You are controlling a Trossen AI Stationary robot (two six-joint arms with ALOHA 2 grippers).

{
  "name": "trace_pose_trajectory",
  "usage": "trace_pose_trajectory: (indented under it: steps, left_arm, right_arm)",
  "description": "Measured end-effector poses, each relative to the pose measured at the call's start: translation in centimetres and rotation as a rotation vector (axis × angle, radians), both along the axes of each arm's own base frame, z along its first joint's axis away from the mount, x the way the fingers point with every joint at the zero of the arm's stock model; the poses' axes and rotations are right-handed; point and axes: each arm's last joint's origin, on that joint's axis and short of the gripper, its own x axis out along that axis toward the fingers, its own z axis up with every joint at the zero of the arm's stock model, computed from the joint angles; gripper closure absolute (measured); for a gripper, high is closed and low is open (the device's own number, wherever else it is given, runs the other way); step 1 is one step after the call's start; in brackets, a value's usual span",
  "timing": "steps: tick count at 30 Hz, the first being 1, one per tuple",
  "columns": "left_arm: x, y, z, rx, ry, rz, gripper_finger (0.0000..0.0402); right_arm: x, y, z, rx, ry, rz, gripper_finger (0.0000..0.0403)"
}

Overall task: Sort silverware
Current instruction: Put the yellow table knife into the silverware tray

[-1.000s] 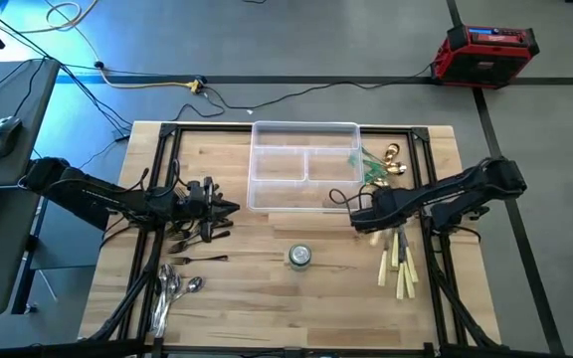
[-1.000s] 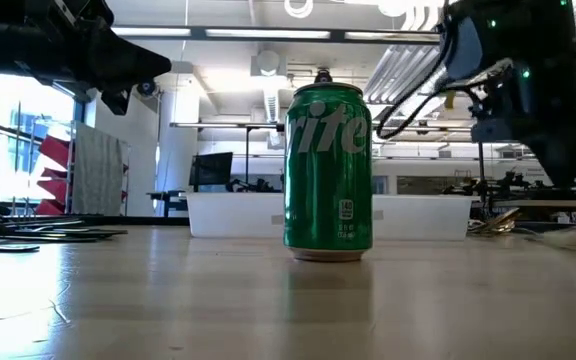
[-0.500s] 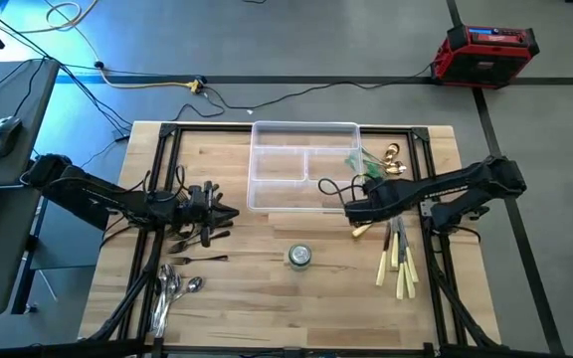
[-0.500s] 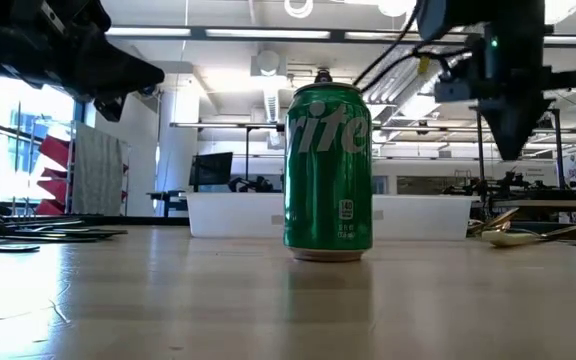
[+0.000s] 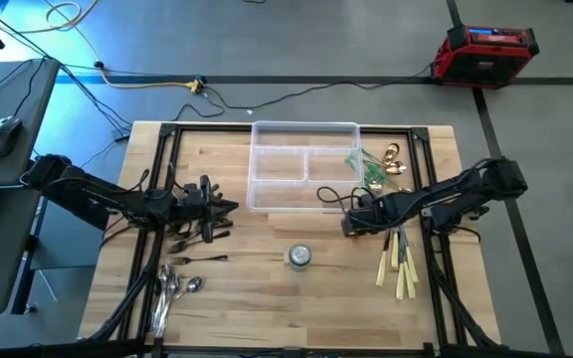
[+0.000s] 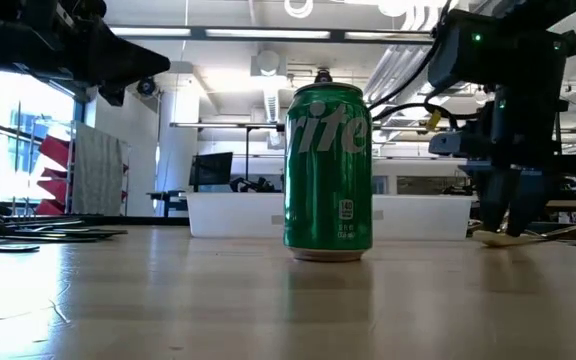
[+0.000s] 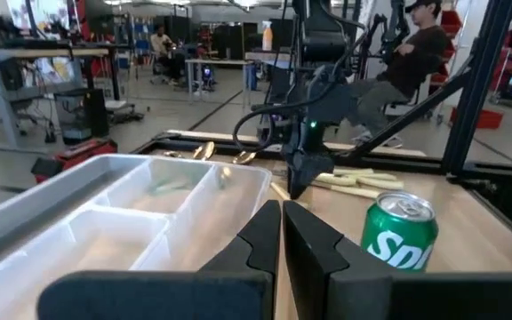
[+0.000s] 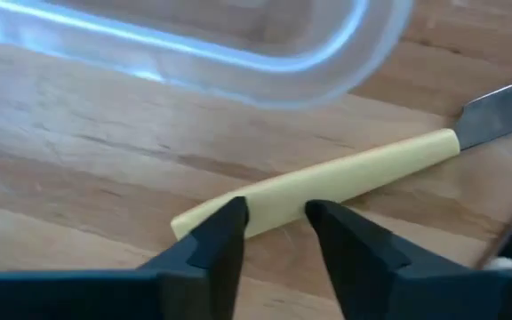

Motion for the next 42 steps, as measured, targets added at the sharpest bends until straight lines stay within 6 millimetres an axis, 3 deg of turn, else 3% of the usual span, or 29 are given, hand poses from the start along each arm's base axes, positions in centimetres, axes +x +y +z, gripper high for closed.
trace_pose_trajectory:
  steps: [5,13,22,26,36,42]
  left_arm:
    - [0.0,0.0,0.2,0.005,-0.018,0.003,0.0402]
    - [0.0,0.0,0.2,0.013,-0.016,0.005,0.0402]
    - [0.0,0.0,0.0,-0.015,-0.006,-0.001,0.0402]
    - [0.0,0.0,0.0,-0.017,-0.003,-0.001,0.0402]
    - [0.0,0.0,0.0,-0.023,0.0,-0.001,0.0402]
    - [0.0,0.0,0.0,-0.024,-0.001,-0.001,0.0402]
  right_arm:
    - [0.3,-0.3,0.3,-0.034,-0.015,-0.036,0.0229]
    - [0.6,-1.1,-0.9,0.019,0.055,-0.066,0.0227]
    - [0.6,1.5,-0.1,0.173,0.11,0.062,0.0227]
    - [0.6,2.0,0.4,0.149,0.126,0.043,0.0227]
    - [-0.2,3.0,-0.8,0.089,0.088,-0.024,0.0227]
    - [0.1,3.3,-2.0,0.067,0.137,-0.032,0.0278]
